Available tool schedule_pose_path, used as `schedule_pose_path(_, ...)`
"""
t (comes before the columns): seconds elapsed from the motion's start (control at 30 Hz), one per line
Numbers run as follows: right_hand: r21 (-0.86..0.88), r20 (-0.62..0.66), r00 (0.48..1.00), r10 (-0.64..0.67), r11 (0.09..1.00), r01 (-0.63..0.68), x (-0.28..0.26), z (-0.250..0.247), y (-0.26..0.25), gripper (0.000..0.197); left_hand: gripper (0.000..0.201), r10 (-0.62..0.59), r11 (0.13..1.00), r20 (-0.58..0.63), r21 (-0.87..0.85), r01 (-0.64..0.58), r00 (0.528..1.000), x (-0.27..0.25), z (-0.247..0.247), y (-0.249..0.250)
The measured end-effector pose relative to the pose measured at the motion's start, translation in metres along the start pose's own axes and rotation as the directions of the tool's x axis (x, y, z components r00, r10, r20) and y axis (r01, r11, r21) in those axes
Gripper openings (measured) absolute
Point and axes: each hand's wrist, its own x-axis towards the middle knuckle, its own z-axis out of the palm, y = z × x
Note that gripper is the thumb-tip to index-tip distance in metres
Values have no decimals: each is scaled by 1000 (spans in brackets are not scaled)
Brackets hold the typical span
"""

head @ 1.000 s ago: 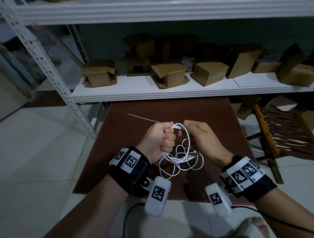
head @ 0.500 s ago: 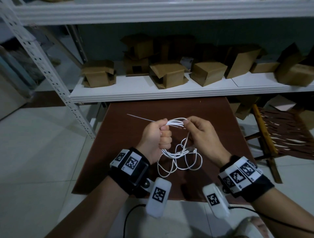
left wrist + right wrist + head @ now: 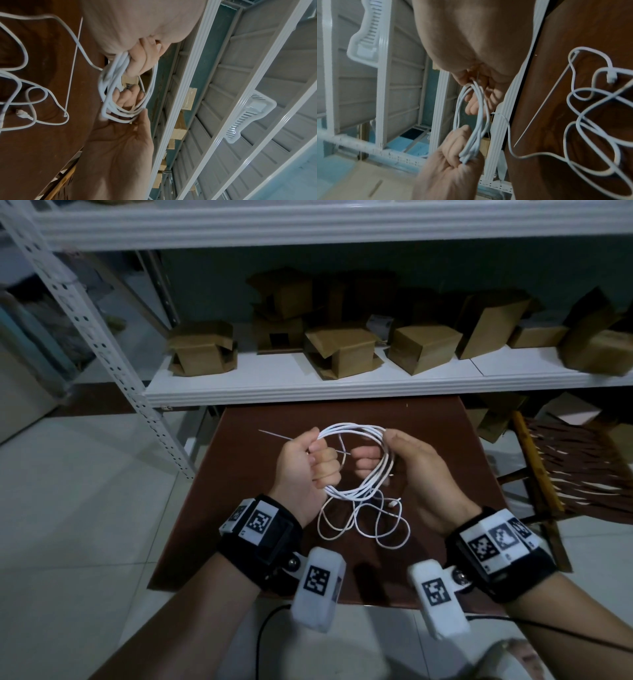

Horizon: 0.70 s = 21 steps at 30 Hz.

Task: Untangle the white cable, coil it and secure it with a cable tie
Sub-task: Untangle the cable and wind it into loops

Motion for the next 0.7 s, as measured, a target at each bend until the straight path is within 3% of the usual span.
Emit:
schedule_pose_path(0.13,75,-2,999,41,996,-41,-2,-1,-7,26,57,-4,995,-20,96,6,1000,-1,2,0)
schedule_pose_path(0.4,-149,3,997,83,985,-82,-4,-4,-12,37,48,106,862,-26,501,-79,994,2,4,-13)
schedule_pose_path(0.47,-286,36,998,48,958,-35,-5,-5,-10,45,48,107,837,-21,541,-79,994,3,3,-15)
schedule_pose_path(0.53,-374,55,998,15,927,7,-6,-5,-10,35,47,103,827,-22,558,-74,994,3,3,-16)
schedule_pose_path(0.7,-424,46,998,-44,904,60,-1,-7,-6,37,48,100,815,-23,575,-69,995,5,2,-17)
